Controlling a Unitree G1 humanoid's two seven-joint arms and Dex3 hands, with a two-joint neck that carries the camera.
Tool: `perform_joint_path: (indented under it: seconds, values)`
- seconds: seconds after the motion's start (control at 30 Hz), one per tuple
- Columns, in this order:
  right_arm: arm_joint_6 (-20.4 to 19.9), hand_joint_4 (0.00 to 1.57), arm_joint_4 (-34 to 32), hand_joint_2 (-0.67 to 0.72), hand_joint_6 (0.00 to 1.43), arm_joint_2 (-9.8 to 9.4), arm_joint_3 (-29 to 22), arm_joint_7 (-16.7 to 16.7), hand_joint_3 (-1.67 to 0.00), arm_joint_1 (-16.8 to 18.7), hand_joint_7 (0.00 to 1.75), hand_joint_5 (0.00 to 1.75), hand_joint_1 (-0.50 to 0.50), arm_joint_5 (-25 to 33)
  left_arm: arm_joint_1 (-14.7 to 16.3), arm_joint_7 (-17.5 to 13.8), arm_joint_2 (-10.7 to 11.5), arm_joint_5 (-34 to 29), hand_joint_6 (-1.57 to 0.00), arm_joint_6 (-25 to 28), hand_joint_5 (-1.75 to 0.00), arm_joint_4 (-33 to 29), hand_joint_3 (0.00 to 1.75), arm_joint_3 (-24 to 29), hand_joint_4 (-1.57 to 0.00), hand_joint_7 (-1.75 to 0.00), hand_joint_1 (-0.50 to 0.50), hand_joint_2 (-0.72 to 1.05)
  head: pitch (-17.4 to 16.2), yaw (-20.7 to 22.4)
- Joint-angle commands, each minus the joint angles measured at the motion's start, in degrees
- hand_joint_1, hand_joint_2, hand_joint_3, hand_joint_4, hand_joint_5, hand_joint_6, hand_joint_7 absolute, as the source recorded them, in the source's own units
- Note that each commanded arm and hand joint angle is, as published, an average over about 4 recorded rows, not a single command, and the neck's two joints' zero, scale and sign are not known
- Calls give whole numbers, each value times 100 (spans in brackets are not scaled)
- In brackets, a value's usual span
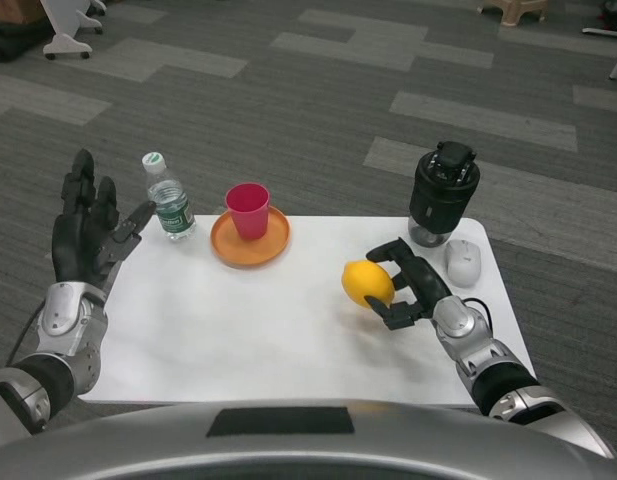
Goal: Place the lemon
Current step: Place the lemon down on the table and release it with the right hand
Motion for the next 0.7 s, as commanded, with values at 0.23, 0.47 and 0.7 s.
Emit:
perform_joint_path:
  seconds: [0.23, 0.47, 0.7]
  values:
    - [18, 3, 698, -60, 11, -19, 10, 212, -127, -412, 134, 175, -25, -536, -66, 3, 34, 6, 0, 14, 0, 41, 9, 19, 0, 0, 50, 87, -23, 5]
    - [31, 0, 1124, -60, 4, 8, 106, 317, -127, -597, 122, 175, -25, -685, -66, 3, 34, 6, 0, 14, 0, 41, 9, 19, 0, 0, 50, 87, -20, 15]
    - [53, 0, 1414, -56, 0, 5, 192, 465, -121, -707, 73, 167, -25, -657, -66, 3, 34, 6, 0, 16, 0, 41, 9, 28, 0, 0, 50, 87, -4, 42]
